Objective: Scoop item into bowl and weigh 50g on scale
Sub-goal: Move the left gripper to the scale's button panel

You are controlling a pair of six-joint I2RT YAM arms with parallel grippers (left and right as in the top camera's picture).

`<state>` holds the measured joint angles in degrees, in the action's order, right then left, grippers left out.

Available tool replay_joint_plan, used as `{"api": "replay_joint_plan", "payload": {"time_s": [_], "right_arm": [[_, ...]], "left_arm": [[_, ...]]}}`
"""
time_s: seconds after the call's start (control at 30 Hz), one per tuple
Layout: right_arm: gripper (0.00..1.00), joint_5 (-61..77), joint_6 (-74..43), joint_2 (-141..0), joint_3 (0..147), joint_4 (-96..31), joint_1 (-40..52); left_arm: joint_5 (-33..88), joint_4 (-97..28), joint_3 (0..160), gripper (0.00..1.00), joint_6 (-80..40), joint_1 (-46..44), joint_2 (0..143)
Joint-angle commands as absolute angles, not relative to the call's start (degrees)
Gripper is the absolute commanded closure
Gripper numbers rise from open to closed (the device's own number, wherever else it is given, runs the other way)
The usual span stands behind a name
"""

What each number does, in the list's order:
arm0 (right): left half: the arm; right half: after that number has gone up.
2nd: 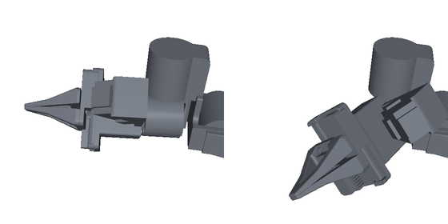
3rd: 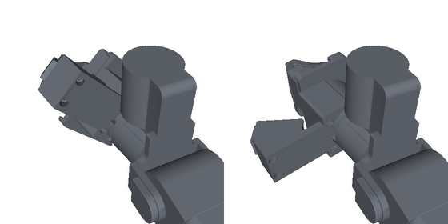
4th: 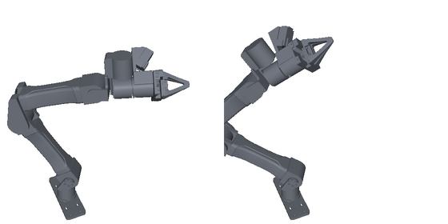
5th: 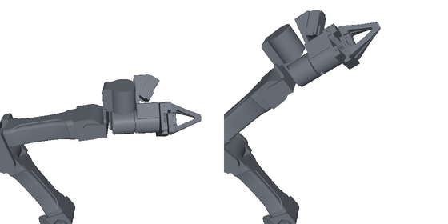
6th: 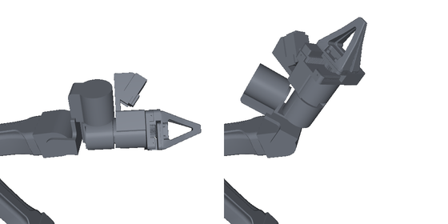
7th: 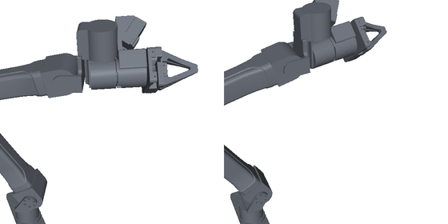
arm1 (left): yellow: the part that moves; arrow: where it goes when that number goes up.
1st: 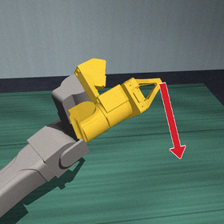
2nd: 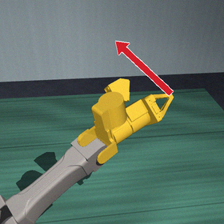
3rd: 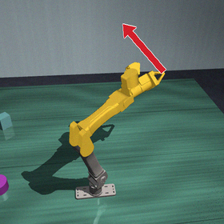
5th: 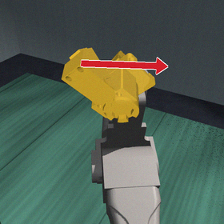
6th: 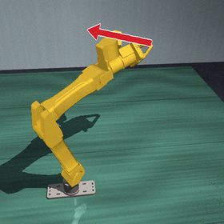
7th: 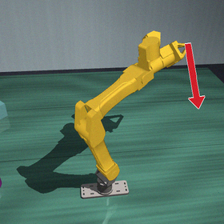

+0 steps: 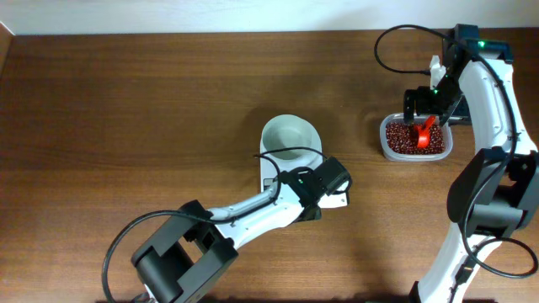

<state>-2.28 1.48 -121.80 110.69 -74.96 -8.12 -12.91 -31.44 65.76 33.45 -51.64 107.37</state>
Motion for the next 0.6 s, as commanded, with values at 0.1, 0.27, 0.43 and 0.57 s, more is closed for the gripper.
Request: {"api": "replay_joint_plan", "payload": {"time_s": [0.1, 0.27, 0.43, 0.57], "right_arm": [[0.01, -2.0, 1.1, -121.3, 111.8, -74.9, -8.4], [0.01, -2.0, 1.1, -121.3, 111.8, -74.9, -8.4], [0.01, -2.0, 1.1, -121.3, 111.8, -74.9, -8.4], [0.01, -2.0, 1.1, -121.3, 111.8, -74.9, -8.4]], "left_arm": [[-13.3, -31.1, 64.6, 1.0, 34.3, -50.8, 110.4], [-16.5, -30.7, 64.6, 1.0, 33.9, -50.8, 112.4], [-15.8, -31.8, 64.6, 1.0, 33.9, -50.8, 112.4], [-15.2, -31.7, 64.6, 1.0, 33.9, -50.8, 112.8]]}}
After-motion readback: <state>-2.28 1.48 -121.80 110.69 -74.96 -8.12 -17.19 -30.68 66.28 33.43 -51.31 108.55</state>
